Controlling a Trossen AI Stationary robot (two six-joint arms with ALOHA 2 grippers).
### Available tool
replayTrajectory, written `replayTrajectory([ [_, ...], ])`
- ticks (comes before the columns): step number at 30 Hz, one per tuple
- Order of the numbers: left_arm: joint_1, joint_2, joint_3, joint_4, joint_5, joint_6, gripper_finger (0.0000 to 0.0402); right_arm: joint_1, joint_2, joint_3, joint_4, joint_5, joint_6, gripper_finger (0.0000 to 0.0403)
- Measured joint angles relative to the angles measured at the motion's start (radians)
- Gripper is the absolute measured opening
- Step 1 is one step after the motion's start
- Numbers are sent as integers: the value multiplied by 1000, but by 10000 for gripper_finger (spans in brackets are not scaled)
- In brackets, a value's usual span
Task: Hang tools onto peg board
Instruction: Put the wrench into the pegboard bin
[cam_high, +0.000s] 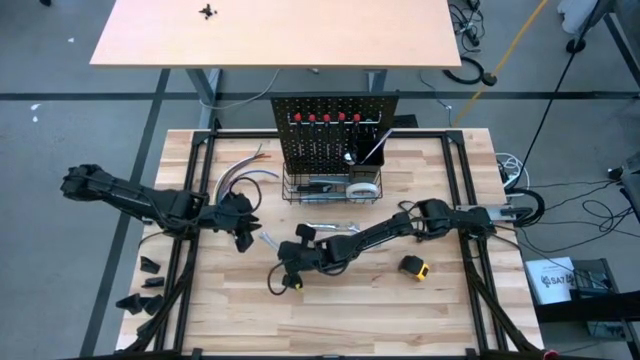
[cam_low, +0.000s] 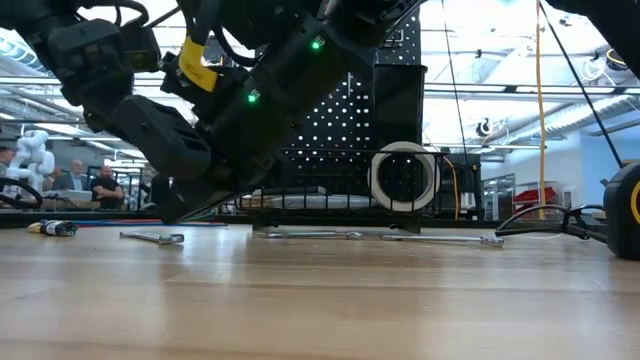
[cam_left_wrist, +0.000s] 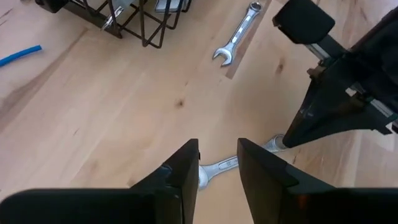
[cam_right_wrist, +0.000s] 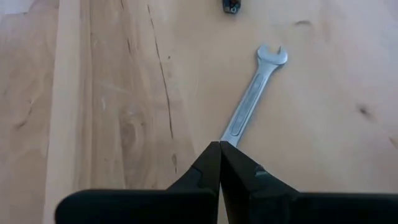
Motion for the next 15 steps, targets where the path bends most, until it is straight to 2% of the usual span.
replayTrajectory([
  [8,-2,32,0,13,46,70,114,2,4,0,-8,-5,37,0],
  [15,-2,74,0,128,111,212,114,2,42,6,-15,-36,104,0],
])
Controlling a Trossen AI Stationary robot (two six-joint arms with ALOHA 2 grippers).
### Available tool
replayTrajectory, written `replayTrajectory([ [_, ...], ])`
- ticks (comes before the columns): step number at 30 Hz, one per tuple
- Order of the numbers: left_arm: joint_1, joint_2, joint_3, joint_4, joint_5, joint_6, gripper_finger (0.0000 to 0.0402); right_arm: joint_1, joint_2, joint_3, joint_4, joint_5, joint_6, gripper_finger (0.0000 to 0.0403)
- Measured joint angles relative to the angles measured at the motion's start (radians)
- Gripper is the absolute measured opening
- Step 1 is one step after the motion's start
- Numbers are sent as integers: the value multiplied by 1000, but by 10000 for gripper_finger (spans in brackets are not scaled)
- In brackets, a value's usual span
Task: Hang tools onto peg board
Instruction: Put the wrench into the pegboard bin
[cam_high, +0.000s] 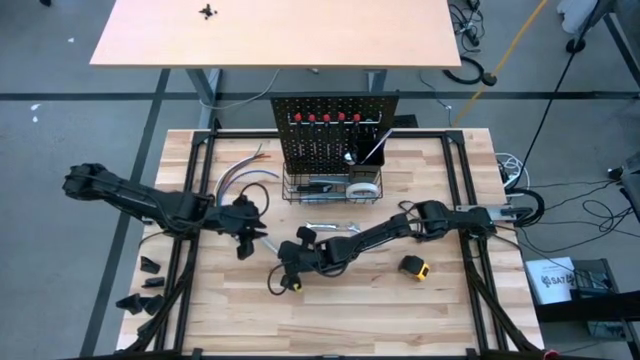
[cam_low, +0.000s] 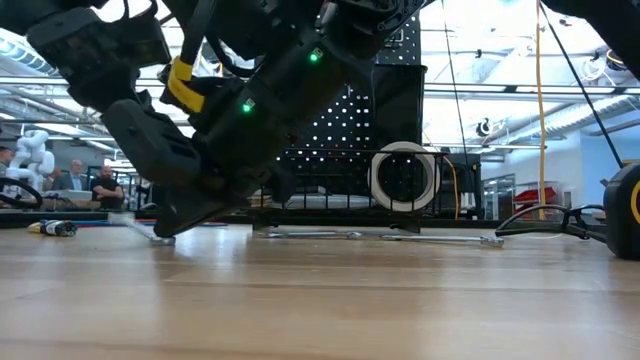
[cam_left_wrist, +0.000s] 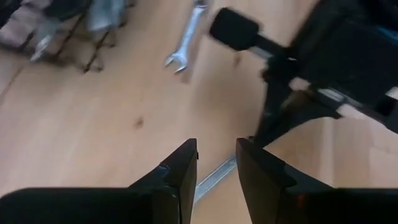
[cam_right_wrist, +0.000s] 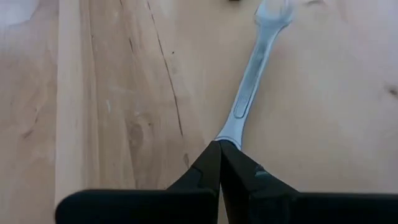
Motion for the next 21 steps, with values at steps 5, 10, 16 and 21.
replayTrajectory([
  [5,0,60,0,34,110,109,114,2,3,-1,-6,-4,9,0],
  [10,-3,164,18,12,193,274,114,3,3,-2,-11,-11,31,0],
  [16,2,305,97,-91,197,488,114,10,5,-3,-12,-14,34,0],
  [21,23,387,121,-117,211,617,114,16,5,-4,-10,-15,46,0],
])
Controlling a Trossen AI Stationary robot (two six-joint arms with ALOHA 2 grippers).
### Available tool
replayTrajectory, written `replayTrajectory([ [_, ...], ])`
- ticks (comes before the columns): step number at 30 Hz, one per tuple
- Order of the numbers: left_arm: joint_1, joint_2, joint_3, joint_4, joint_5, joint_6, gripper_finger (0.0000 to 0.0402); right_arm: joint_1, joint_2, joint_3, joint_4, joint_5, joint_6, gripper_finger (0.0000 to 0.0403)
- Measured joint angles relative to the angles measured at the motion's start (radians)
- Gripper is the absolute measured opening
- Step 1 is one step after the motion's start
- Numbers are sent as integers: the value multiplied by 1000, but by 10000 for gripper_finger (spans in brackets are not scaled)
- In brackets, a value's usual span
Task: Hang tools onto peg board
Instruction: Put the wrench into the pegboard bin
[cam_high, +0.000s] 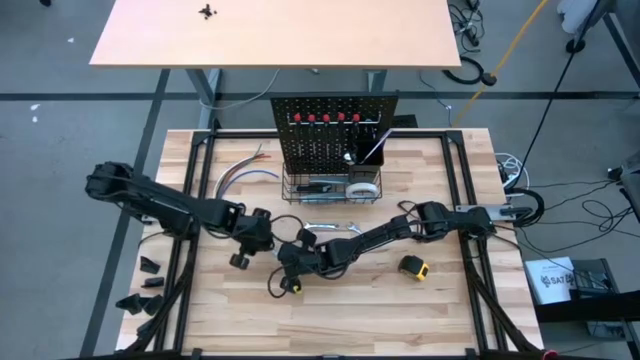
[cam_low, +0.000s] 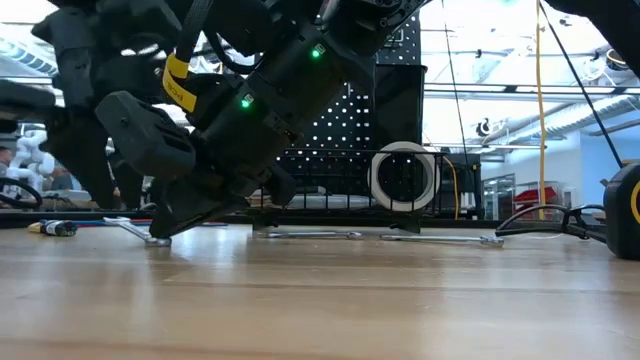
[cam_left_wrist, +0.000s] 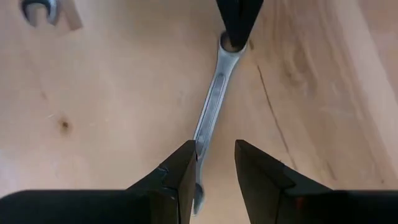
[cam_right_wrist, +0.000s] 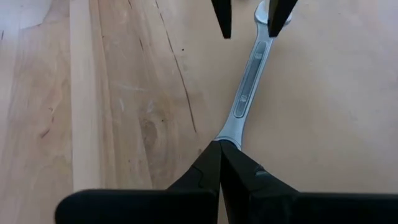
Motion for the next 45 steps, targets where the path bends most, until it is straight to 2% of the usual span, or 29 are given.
replayTrajectory([
  [7,17,64,4,-10,-5,122,114,0,0,0,2,-3,-2,0],
  [17,16,76,4,-3,-131,282,114,4,1,-1,12,-2,0,0],
  [30,-11,77,43,39,-126,349,114,6,1,-2,10,-5,-11,0],
  [38,-11,78,44,29,-88,373,114,6,1,-2,11,-5,-15,0],
  [45,-10,164,44,39,-66,419,114,6,1,-3,14,-4,-15,0],
])
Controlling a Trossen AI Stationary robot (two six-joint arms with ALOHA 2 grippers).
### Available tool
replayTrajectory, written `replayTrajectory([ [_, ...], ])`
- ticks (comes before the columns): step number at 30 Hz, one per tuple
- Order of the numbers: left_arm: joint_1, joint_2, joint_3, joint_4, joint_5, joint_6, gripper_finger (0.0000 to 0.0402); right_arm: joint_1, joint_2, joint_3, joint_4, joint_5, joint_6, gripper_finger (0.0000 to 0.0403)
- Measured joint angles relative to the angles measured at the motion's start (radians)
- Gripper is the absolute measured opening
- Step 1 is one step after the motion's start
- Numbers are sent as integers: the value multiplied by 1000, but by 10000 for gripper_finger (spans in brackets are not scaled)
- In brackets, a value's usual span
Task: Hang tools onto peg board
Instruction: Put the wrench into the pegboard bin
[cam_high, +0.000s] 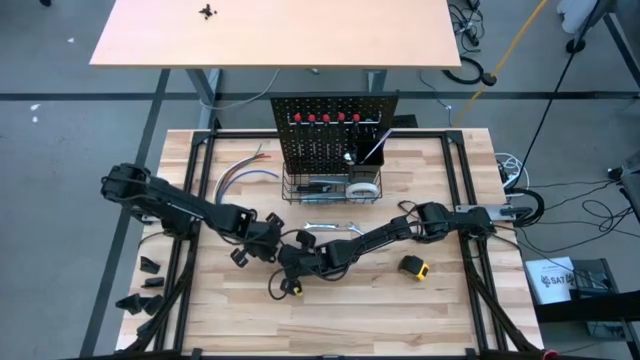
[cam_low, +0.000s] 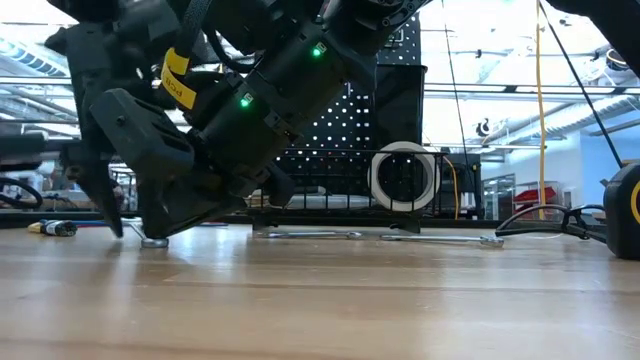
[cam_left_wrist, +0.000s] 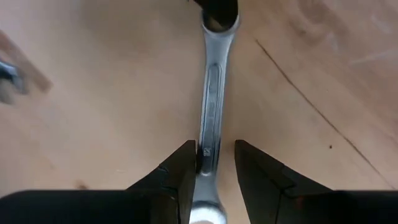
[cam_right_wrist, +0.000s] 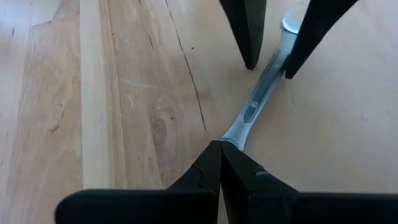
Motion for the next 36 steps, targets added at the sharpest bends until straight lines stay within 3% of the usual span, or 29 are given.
replayTrajectory([
  [10,1,36,3,3,-10,-1,110,8,0,0,1,5,1,0],
  [19,7,36,2,-13,26,-45,27,18,1,-1,35,33,-43,0],
  [25,7,37,14,-26,26,-53,26,26,-4,-1,33,58,-61,2],
  [36,8,-13,34,-37,26,-85,24,26,-149,-2,-133,129,-237,117],
])
